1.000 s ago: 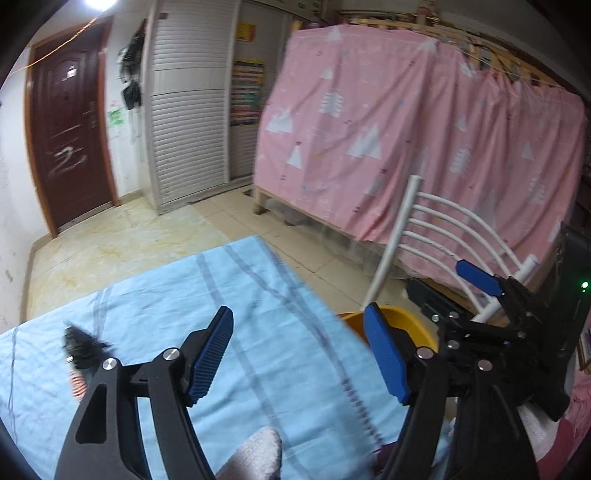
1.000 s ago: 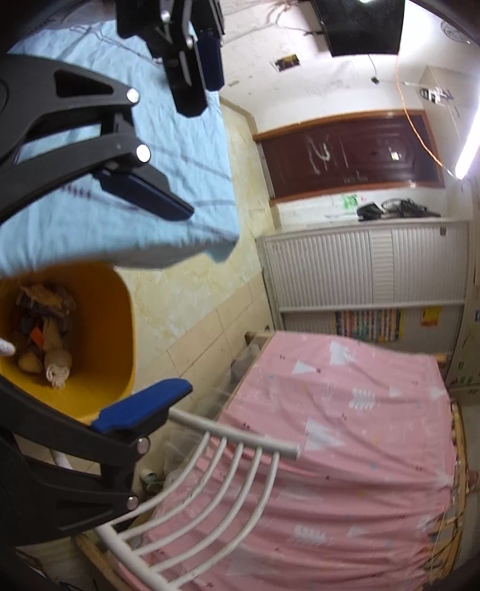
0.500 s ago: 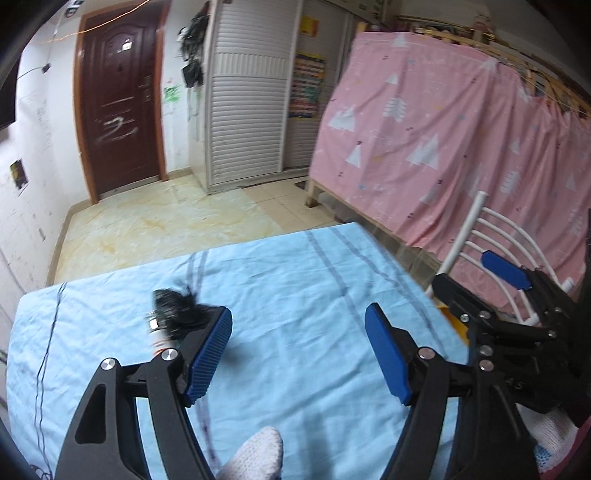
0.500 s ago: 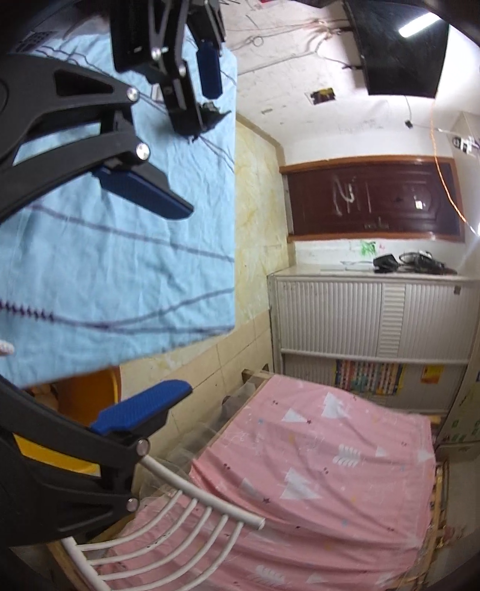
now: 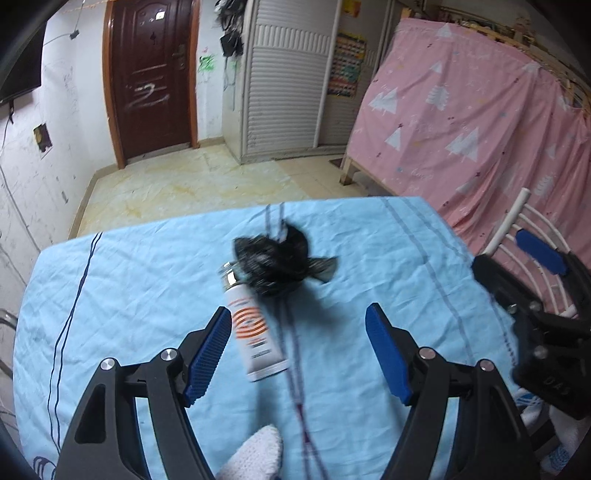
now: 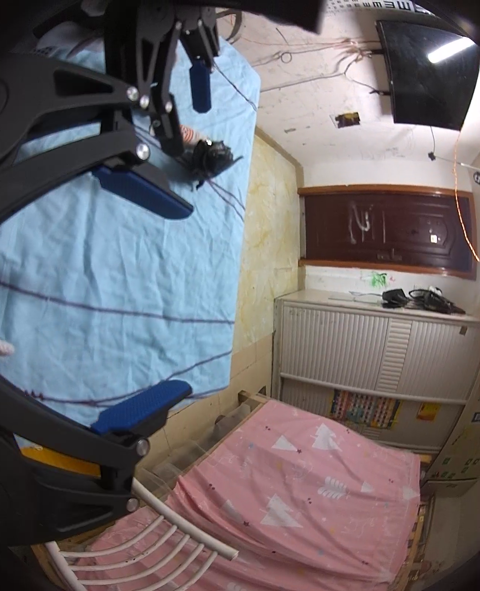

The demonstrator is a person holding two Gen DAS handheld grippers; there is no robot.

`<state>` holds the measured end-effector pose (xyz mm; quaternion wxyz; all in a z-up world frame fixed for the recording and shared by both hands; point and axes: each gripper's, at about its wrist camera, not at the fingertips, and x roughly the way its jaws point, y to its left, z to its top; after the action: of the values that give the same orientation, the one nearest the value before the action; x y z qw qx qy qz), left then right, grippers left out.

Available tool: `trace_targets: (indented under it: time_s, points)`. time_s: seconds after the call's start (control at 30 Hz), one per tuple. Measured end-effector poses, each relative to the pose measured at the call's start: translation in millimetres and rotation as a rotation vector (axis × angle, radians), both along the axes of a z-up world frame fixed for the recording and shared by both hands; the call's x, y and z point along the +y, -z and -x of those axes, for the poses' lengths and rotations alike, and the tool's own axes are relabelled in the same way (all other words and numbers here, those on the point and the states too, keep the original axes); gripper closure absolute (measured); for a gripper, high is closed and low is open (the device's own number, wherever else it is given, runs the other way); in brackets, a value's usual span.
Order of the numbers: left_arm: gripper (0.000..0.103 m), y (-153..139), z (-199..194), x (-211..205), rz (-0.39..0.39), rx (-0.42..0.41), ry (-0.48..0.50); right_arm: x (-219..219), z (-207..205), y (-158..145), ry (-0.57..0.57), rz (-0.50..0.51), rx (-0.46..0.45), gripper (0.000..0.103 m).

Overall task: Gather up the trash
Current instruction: 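Move both tools from the bin back to the tube and black bag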

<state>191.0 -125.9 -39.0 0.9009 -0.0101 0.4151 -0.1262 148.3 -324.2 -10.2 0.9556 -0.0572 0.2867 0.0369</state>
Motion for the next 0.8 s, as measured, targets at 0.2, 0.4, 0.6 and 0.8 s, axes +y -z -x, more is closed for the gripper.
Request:
trace_targets:
  time_s: [0.2, 0.4, 0.6, 0.8]
  points:
    - [0.037, 18.3, -16.5, 24.6, -0.001, 0.081, -0.054, 13.9, -9.5, 2.4, -0.035, -0.018, 0.018, 0.012]
    - [0.037, 27.3, -29.5, 40.2, 0.003, 0.089, -0.070, 28.8, -20.9, 4.2, -0.071, -0.040, 0.038, 0.012]
    - [0.050, 29.2, -37.7, 44.5, -0.018, 0.058, -0.085, 41.8, -36.0, 7.9, -0.112, -0.068, 0.061, 0.012]
    - [0.087, 27.1, -42.4, 44.3, -0.052, 0.048, -0.075, 53.6, -50.9, 16.9, -0.160, -0.093, 0.104, 0.012]
